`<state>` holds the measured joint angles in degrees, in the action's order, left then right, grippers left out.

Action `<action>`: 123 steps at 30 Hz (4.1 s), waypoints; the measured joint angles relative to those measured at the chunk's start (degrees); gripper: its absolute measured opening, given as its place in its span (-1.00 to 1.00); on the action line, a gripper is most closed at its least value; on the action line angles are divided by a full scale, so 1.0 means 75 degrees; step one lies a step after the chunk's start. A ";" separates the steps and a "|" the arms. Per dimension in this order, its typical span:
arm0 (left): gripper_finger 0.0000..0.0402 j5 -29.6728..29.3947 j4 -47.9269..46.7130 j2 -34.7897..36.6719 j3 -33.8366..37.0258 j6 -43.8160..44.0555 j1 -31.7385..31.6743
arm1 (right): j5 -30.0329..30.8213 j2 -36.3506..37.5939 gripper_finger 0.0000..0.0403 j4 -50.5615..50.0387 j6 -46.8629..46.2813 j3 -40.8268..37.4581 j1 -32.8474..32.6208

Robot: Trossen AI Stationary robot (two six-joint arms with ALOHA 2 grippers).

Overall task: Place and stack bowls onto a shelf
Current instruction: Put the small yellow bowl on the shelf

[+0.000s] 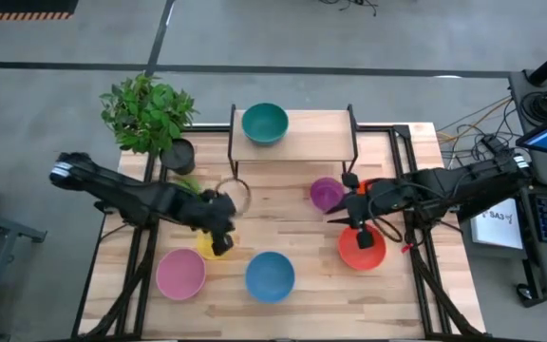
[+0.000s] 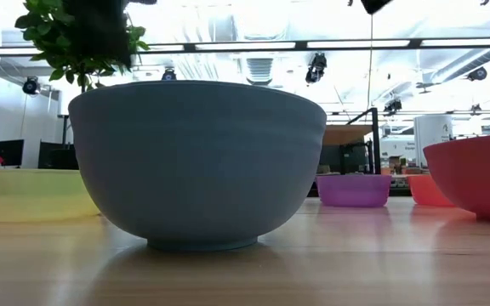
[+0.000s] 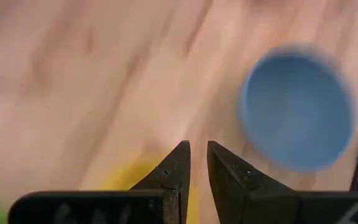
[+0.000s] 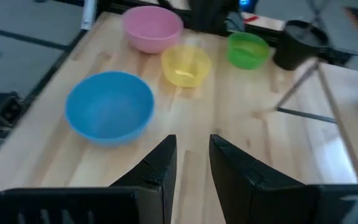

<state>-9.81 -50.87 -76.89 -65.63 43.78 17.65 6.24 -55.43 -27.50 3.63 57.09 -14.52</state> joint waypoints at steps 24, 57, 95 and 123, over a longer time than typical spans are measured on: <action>-0.61 0.1850 -0.1742 -0.3033 -0.1138 0.2713 0.0027 | 0.0165 0.0432 -0.58 0.0510 0.0407 -0.1214 -0.0283; -0.75 0.1164 0.0180 -0.3074 0.0247 0.2828 0.0058 | -0.0029 0.0435 -0.58 0.0510 0.0109 -0.1232 -0.0848; -1.00 -0.1427 -0.0084 -0.3065 -0.4645 -0.6475 -0.1170 | -0.0026 0.2662 -0.58 0.3130 0.0258 -0.3592 -0.1230; -1.00 -0.1422 0.2723 -0.5049 -0.5731 -0.8909 -0.3105 | -0.0092 0.2693 -0.58 0.3130 0.0345 -0.3586 -0.1230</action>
<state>-20.47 -30.45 -114.76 -108.62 -23.03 -5.64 5.55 -35.23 -4.03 6.22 30.20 -23.75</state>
